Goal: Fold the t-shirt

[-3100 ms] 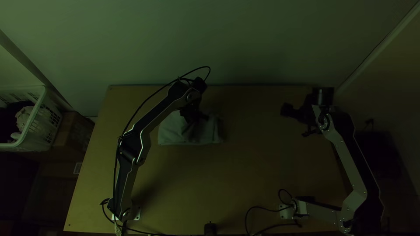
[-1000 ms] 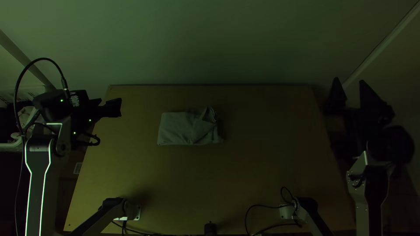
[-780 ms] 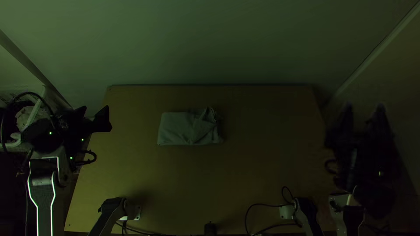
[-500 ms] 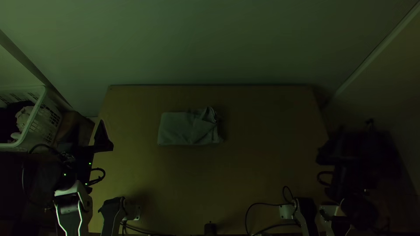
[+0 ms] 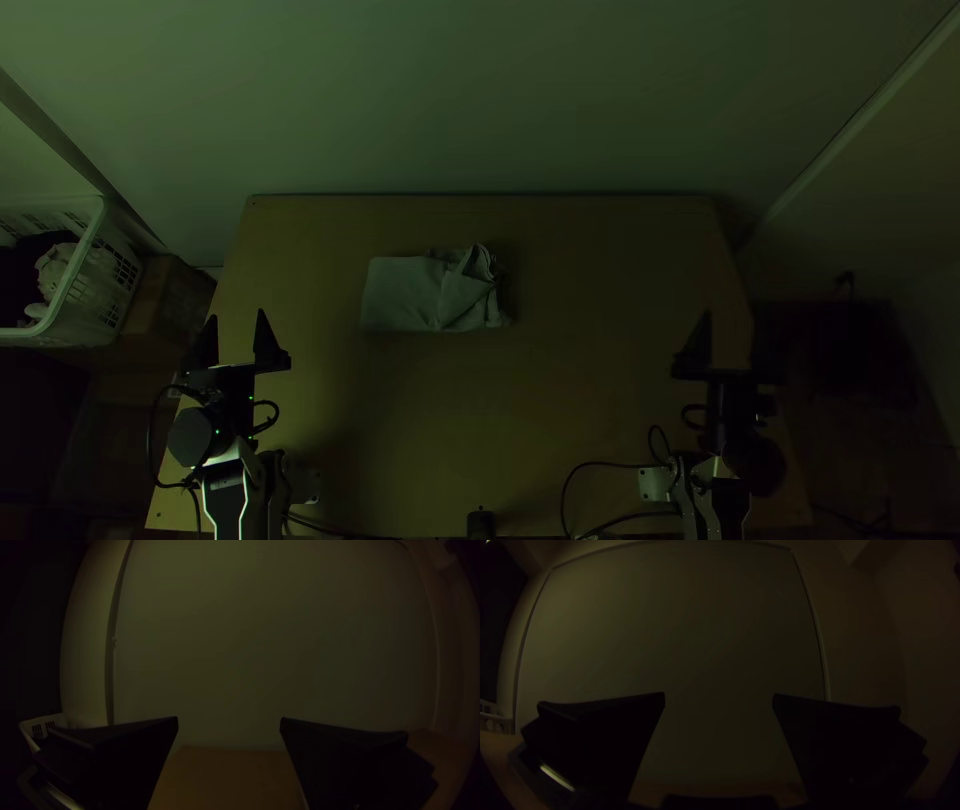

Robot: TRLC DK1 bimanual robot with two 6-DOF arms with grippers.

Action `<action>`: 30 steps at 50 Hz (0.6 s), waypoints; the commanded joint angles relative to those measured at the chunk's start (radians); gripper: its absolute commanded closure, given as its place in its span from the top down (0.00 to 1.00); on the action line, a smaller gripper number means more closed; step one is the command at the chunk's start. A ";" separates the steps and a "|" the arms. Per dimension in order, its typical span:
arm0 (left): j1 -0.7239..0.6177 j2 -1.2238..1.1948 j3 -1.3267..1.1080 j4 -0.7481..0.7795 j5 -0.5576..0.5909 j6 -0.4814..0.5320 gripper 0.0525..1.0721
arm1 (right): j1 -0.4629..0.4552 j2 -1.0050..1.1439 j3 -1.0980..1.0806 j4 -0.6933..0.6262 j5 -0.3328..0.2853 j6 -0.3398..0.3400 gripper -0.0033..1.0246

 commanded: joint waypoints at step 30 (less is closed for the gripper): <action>0.032 -0.078 -0.152 -0.173 -0.014 0.044 0.96 | -0.169 -0.007 -0.041 -0.504 0.022 -0.028 0.96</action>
